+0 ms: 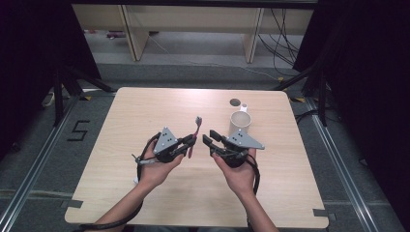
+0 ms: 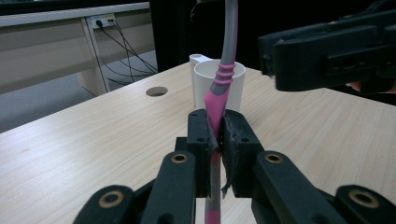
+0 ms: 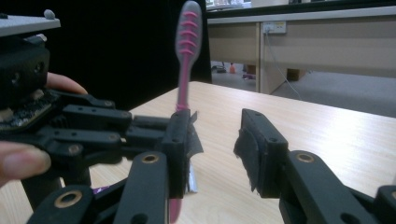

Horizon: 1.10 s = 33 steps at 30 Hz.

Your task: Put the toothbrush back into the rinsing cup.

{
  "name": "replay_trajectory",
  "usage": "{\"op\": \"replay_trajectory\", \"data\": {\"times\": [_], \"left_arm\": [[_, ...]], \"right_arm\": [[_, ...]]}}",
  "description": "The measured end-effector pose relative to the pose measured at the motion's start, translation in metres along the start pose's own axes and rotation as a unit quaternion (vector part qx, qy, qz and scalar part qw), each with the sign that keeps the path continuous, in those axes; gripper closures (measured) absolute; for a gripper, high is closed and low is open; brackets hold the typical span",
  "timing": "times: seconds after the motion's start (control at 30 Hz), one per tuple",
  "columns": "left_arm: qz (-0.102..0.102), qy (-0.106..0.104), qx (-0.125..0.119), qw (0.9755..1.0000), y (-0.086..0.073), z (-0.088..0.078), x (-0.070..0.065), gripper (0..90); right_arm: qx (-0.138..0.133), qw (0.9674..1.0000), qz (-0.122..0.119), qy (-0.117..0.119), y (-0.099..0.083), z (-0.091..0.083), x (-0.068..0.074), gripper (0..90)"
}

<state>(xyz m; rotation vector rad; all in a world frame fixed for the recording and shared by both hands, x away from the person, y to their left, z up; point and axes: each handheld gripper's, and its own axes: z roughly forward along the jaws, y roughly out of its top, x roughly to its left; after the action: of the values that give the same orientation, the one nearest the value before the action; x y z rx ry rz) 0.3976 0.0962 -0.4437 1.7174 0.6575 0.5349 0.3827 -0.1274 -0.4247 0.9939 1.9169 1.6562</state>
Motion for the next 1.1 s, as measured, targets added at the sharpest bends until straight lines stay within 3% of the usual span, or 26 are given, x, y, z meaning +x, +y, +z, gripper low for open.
{"op": "replay_trajectory", "data": {"times": [0.23,0.5,0.53,0.6,0.7,0.73,1.03,1.1], "left_arm": [[0.001,-0.007,-0.001,1.0,0.002,0.007,-0.009,81.6],[0.002,-0.01,-0.001,0.9999,0.002,0.01,-0.016,81.6],[0.002,-0.01,-0.001,0.9999,0.003,0.011,-0.016,81.6],[0.003,-0.01,0.0,0.9999,0.003,0.011,-0.017,81.6],[0.001,-0.01,-0.002,1.0,0.003,0.012,-0.018,81.6],[0.001,-0.01,-0.002,0.9999,0.003,0.012,-0.018,81.6],[-0.004,-0.014,0.0,0.9999,0.003,0.013,-0.018,80.8],[-0.009,-0.024,0.019,0.9995,0.003,0.014,-0.018,74.6]], "right_arm": [[-0.002,0.9999,0.007,0.01,0.004,0.005,0.005,67.6],[-0.01,0.9999,0.008,0.002,0.005,0.006,0.007,74.1],[-0.009,0.9999,0.0,0.005,0.006,0.006,0.006,74.7],[-0.009,0.9999,0.013,0.001,0.005,0.005,0.007,76.2],[-0.015,0.9999,-0.001,-0.004,0.006,0.005,0.005,78.9],[-0.014,0.9999,0.007,-0.003,0.006,0.005,0.006,80.6],[-0.004,0.9999,-0.01,-0.004,0.008,0.005,0.007,83.9],[-0.008,0.9999,-0.013,-0.003,0.008,0.005,0.007,84.0]]}}
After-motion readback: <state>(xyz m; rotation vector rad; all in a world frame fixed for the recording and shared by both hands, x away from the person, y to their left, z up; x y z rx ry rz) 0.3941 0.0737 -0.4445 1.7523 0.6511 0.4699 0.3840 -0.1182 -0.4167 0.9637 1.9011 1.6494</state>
